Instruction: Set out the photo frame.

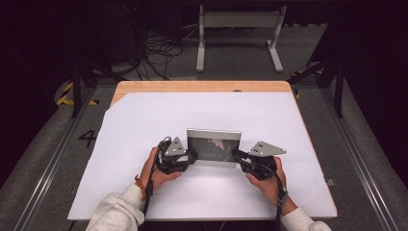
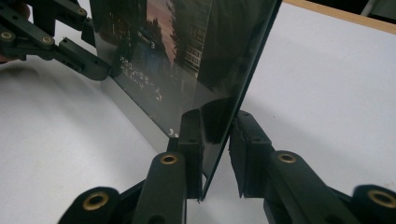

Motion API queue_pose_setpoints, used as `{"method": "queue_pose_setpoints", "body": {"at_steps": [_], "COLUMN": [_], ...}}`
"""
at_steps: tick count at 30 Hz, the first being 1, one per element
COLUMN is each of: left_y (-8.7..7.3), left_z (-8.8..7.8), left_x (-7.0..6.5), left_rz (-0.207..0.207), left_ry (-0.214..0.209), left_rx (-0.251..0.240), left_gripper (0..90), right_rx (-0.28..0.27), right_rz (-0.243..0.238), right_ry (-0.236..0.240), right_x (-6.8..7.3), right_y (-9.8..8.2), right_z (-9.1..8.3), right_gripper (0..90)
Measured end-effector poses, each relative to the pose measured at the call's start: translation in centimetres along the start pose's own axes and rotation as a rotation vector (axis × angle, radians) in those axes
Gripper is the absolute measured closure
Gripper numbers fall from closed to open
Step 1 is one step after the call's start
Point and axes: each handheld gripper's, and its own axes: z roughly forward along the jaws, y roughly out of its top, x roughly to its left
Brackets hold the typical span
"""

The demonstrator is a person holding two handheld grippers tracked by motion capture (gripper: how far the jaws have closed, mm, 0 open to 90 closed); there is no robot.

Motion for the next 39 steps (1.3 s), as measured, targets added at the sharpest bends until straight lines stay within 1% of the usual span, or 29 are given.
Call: {"method": "queue_pose_setpoints", "body": {"at_steps": [7,25,31,33,35,38,39], "left_y": [-0.13,-0.23,-0.19,-0.16,-0.19,-0.16,-0.18], "left_z": [0.12,0.50,0.50,0.48,0.47,0.45,0.44], "left_x": [-0.27,-0.37,-0.41,-0.40,-0.32,-0.30,-0.28], "left_rz": [0.002,-0.004,0.005,0.017,0.016,0.030,0.026], "left_ry": [0.010,0.004,0.007,0.010,0.008,0.015,0.015], "left_rx": [0.015,0.023,0.027,0.031,0.031,0.035,0.035], "left_gripper": [65.2,64.2,63.9,63.9,64.1,64.3,64.4], "right_rx": [-0.002,0.007,0.011,0.013,0.017,0.025,0.027], "right_rz": [-0.001,-0.007,-0.021,-0.021,-0.023,-0.028,-0.030], "right_ry": [-0.002,-0.011,-0.023,-0.022,-0.022,-0.024,-0.025], "right_x": [-0.12,-0.12,0.00,-0.01,-0.04,0.03,0.04], "right_y": [0.02,-0.05,-0.06,-0.07,-0.12,-0.22,-0.25], "right_z": [0.15,0.33,0.34,0.33,0.33,0.36,0.37], "right_gripper": [74.6,73.5,73.5,73.6,73.8,74.1,74.3]}}
